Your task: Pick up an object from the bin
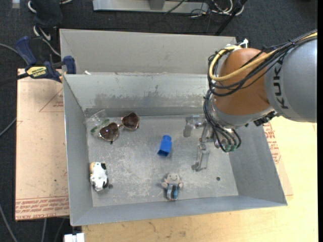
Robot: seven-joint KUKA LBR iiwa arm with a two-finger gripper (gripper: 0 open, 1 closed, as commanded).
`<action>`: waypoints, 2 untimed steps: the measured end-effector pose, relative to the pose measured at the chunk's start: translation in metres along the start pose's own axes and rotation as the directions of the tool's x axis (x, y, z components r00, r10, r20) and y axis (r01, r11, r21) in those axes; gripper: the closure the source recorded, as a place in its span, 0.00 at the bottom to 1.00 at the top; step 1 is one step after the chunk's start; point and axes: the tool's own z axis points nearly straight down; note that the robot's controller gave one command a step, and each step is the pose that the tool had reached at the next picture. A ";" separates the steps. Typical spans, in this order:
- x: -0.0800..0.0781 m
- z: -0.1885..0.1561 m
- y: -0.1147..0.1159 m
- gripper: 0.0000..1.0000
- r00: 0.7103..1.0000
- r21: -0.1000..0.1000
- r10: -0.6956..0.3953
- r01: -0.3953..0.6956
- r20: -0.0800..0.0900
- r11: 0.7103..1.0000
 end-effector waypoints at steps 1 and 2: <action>-0.002 -0.005 0.000 0.00 1.000 0.000 0.000 0.000 0.008 1.000; 0.033 0.046 0.023 0.00 1.000 0.001 -0.024 0.024 0.014 1.000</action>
Offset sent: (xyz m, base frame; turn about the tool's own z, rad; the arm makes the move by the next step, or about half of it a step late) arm -0.0664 0.0425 -0.0910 -0.0438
